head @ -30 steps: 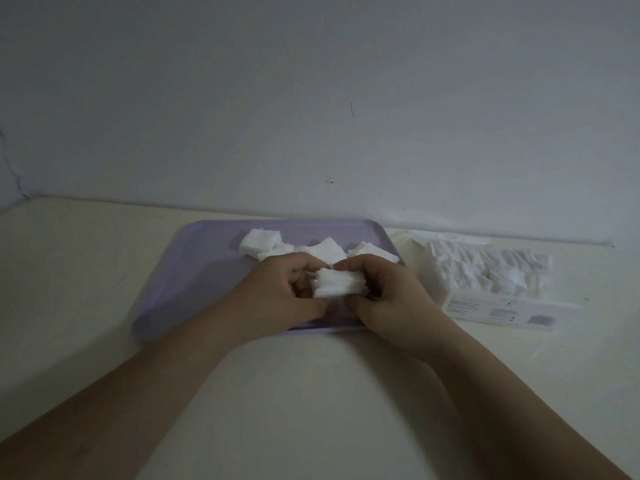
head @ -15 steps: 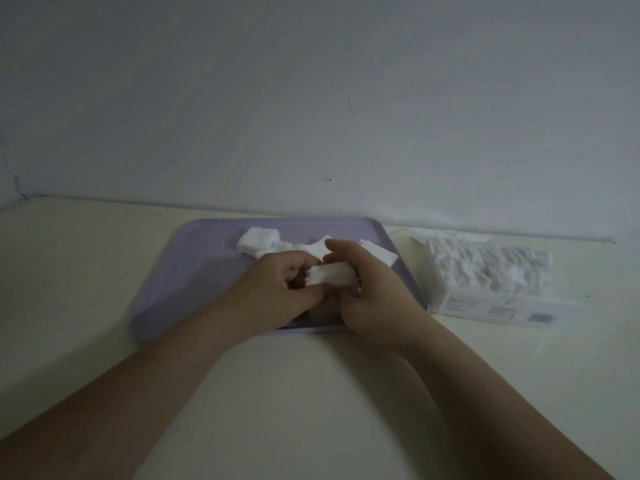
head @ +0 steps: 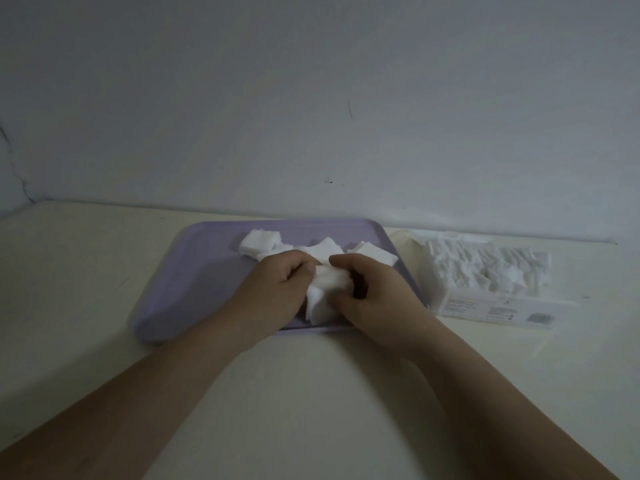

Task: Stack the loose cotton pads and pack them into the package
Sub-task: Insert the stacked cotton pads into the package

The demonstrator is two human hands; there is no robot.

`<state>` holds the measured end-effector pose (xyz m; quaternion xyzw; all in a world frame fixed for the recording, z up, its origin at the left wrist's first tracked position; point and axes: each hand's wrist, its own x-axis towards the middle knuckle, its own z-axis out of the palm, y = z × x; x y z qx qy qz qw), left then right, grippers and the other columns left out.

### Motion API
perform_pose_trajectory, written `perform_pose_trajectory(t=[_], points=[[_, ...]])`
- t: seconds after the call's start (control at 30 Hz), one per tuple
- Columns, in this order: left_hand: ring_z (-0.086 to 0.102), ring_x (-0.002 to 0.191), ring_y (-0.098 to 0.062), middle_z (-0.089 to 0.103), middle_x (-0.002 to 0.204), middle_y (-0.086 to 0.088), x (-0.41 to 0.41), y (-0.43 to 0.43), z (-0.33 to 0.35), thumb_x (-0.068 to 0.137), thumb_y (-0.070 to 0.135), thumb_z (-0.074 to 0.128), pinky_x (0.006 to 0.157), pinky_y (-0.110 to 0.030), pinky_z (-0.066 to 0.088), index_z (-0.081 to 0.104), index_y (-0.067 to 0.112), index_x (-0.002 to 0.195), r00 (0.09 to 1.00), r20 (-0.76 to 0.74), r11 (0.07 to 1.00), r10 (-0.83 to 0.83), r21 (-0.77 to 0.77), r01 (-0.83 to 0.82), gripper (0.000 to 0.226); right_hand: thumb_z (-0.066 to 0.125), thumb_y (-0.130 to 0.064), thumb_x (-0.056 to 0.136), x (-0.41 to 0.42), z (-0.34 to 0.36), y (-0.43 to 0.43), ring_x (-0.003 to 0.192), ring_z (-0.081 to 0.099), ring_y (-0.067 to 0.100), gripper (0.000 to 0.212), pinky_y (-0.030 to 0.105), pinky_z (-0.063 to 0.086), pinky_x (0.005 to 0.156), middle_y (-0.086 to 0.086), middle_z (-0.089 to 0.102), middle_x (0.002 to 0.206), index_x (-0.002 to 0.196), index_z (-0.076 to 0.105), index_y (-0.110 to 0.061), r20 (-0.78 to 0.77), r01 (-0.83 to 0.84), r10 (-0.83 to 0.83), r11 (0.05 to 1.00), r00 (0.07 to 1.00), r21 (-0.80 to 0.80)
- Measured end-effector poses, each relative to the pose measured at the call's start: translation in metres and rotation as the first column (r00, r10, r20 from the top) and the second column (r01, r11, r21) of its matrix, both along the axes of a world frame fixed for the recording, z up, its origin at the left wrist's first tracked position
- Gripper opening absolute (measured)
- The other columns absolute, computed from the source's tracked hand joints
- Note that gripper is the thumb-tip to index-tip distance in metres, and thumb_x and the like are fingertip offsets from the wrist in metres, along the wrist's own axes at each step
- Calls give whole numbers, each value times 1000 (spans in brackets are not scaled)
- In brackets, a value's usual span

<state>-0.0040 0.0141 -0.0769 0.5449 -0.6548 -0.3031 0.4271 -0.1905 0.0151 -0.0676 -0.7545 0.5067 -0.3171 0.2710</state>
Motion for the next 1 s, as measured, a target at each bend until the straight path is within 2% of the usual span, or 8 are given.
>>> perform_pose_trajectory(t=[0.2,0.33,0.43,0.57,0.67,0.73,0.87,1.0], points=[[52,59,-14,68,77,-3,2,-3,-9,99,12,57,64,-30,46,70,28,99,998,-54,998,45,35,-43,20,69,-10,88,-4,1,-5,81,63,0,25,0,41,68,-18,66,90,105,63,-28,269,305,-282,951,921,-44],[61,72,-2,68,83,11,-11,-9,-4,91,9,67,70,-15,48,72,31,95,982,186,992,-12,-122,36,22,70,-15,88,-16,0,-10,78,58,-6,22,8,41,67,-17,63,87,107,63,-25,362,404,-381,915,850,15],[63,93,-9,66,99,5,-24,-23,0,81,19,61,86,-29,52,74,20,97,899,434,957,-61,-230,176,22,67,-13,90,-17,1,-15,85,59,7,26,6,40,69,-12,65,94,114,63,-20,434,454,-419,891,798,26],[58,104,-25,66,113,0,-47,-41,7,80,22,49,88,-39,51,71,19,106,734,676,936,-68,-211,281,34,62,-2,93,-18,3,-13,80,53,-8,28,-6,34,68,-7,60,100,119,58,-13,507,476,-427,879,749,38],[59,87,-29,63,91,-1,-58,-51,8,84,23,49,76,-43,50,54,27,85,721,675,915,-158,-175,364,7,58,-2,96,-20,2,-13,82,50,-12,27,-7,33,69,-10,57,99,115,53,-21,538,471,-419,881,732,45],[54,79,-28,53,82,6,-59,-56,7,86,29,47,71,-47,49,42,33,79,721,675,911,-157,-183,370,10,56,-4,98,-21,3,-13,82,49,-12,28,-7,32,68,-14,54,97,113,47,-25,545,478,-423,877,724,46],[59,89,-22,63,93,1,-46,-52,6,95,42,42,81,-45,50,67,22,88,743,653,927,-147,-170,334,32,52,-7,101,-21,3,-14,75,48,-8,24,-6,33,63,-14,51,91,115,43,-23,546,507,-450,860,707,51],[59,80,-12,64,91,5,-20,-36,-2,99,40,47,73,-35,49,73,15,82,816,557,940,-154,-173,296,40,52,-9,101,-19,0,-17,72,47,-4,23,-1,34,63,-12,51,88,116,41,-22,534,493,-435,869,725,38]])
